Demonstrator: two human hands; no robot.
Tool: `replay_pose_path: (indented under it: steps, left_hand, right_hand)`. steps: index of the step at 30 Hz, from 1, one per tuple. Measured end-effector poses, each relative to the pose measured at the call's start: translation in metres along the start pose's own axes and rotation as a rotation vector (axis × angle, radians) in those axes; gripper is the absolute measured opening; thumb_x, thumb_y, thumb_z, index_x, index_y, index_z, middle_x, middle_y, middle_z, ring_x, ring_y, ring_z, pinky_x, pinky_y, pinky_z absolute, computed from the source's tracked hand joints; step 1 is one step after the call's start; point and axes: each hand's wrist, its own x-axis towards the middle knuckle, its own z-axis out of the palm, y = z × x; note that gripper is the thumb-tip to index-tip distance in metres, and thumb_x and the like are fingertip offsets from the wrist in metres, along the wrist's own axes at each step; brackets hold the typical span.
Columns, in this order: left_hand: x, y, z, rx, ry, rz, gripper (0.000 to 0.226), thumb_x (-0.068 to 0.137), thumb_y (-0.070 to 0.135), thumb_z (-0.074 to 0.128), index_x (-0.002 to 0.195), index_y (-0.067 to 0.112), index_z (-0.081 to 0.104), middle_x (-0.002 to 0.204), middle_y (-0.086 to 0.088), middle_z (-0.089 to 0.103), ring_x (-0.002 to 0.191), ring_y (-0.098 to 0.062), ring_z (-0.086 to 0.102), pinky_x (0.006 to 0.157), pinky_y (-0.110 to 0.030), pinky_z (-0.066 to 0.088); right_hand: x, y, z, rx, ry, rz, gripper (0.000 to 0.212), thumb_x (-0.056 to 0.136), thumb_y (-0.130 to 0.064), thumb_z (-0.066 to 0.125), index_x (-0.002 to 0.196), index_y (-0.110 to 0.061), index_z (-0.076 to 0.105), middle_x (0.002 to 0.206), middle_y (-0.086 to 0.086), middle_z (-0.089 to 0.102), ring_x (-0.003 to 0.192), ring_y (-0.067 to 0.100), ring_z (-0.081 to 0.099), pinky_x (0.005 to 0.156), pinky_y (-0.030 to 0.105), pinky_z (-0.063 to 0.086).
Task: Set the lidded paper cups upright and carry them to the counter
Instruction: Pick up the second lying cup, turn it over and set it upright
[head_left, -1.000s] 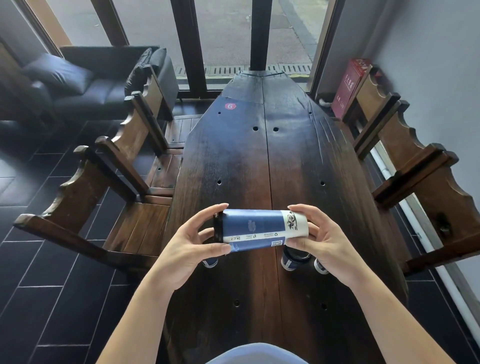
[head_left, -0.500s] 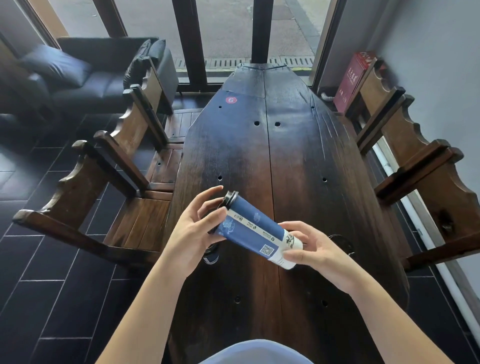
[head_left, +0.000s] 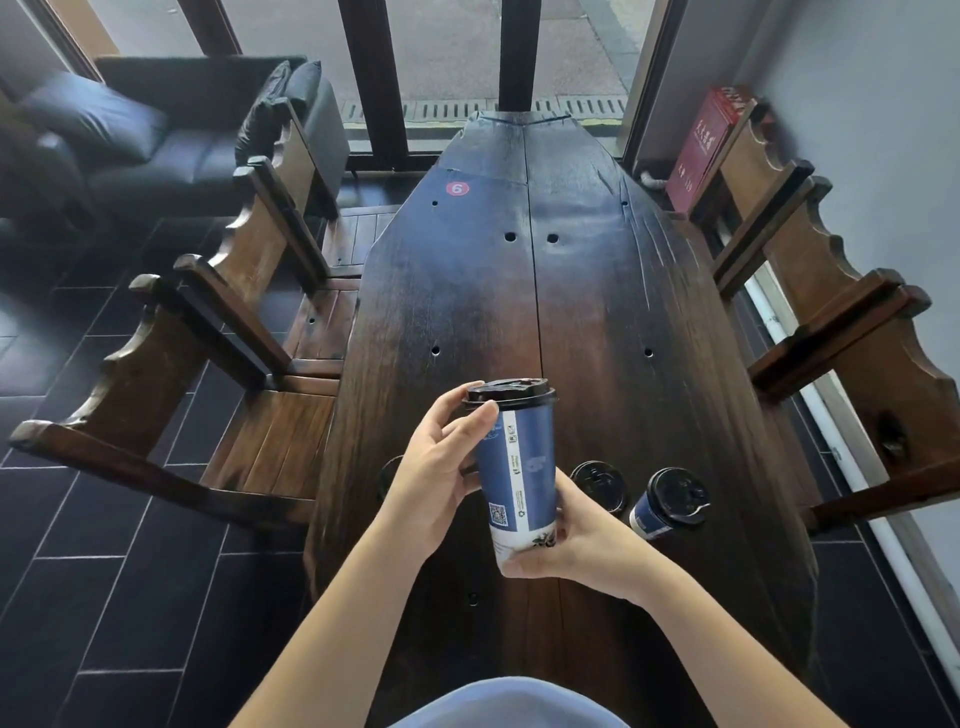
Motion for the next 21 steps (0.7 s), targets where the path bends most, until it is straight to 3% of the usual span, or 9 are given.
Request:
replay_pose_path:
  steps: [3,5,9,10,12,15,18,21]
  left_hand:
    - [0.005,0.000,-0.002,0.007,0.016,-0.012,0.066,0.081,0.041,0.072,0.141,0.023,0.053,0.127,-0.006,0.073,0.114,-0.028,0.071,0.087,-0.040,0.060]
    - [0.007,-0.001,-0.004,0.022,0.018,-0.009,0.066,0.080,0.040,0.073,0.141,0.024,0.053,0.129,-0.006,0.072,0.116,-0.029,0.070,0.090,-0.042,0.060]
    - [0.013,-0.006,-0.005,0.107,0.021,-0.005,0.069,0.077,0.040,0.078,0.140,0.028,0.053,0.131,-0.001,0.071,0.119,-0.024,0.069,0.096,-0.043,0.060]
    - [0.014,-0.009,-0.005,0.142,0.020,0.000,0.072,0.075,0.042,0.081,0.140,0.030,0.053,0.132,0.001,0.071,0.120,-0.022,0.069,0.098,-0.043,0.060]
    - [0.017,-0.016,-0.007,0.203,-0.003,0.004,0.076,0.074,0.042,0.084,0.142,0.035,0.051,0.134,0.005,0.069,0.121,-0.018,0.069,0.099,-0.038,0.059]
    - [0.020,-0.030,-0.015,0.309,-0.062,-0.014,0.074,0.082,0.024,0.086,0.144,0.038,0.048,0.136,0.010,0.065,0.120,-0.010,0.067,0.092,-0.024,0.059]
    - [0.024,-0.051,-0.026,0.476,-0.087,-0.044,0.071,0.087,0.018,0.084,0.142,0.042,0.047,0.137,0.020,0.059,0.118,0.005,0.061,0.087,-0.011,0.054]
    - [0.030,-0.076,-0.035,0.638,-0.077,-0.093,0.076,0.087,0.024,0.084,0.148,0.045,0.043,0.144,0.021,0.055,0.122,-0.004,0.058,0.085,-0.008,0.052]
  right_hand:
    - [0.004,0.003,-0.005,0.019,-0.004,-0.005,0.073,0.078,-0.027,0.088,0.129,-0.051,0.041,0.118,-0.027,0.066,0.112,-0.004,0.064,0.090,0.018,0.055]
    - [0.008,0.003,-0.012,0.033,0.026,-0.018,0.068,0.076,-0.050,0.083,0.131,-0.053,0.043,0.125,-0.021,0.065,0.116,0.000,0.064,0.099,0.030,0.054]
    - [0.025,-0.008,-0.034,0.084,0.179,-0.092,0.096,0.059,-0.090,0.065,0.139,-0.042,0.042,0.132,-0.015,0.060,0.115,-0.001,0.064,0.089,0.025,0.059]
    - [0.030,-0.011,-0.038,0.074,0.213,-0.106,0.096,0.060,-0.090,0.063,0.140,-0.041,0.043,0.132,-0.014,0.060,0.115,0.001,0.064,0.087,0.025,0.059]
    - [0.039,-0.015,-0.044,0.026,0.249,-0.132,0.074,0.073,-0.079,0.064,0.137,-0.046,0.049,0.130,-0.016,0.063,0.115,0.005,0.065,0.088,0.027,0.060]
    - [0.050,-0.011,-0.047,-0.085,0.259,-0.127,0.047,0.083,-0.063,0.069,0.126,-0.054,0.052,0.122,-0.027,0.063,0.111,0.003,0.064,0.086,0.018,0.057]
    - [0.060,0.009,-0.044,-0.152,0.215,-0.054,0.059,0.084,-0.044,0.078,0.136,-0.043,0.050,0.121,-0.027,0.059,0.108,0.000,0.062,0.079,0.006,0.052]
    - [0.070,0.041,-0.039,-0.178,0.155,0.021,0.078,0.081,-0.034,0.084,0.148,-0.029,0.045,0.134,-0.015,0.058,0.114,0.003,0.060,0.079,0.003,0.049]
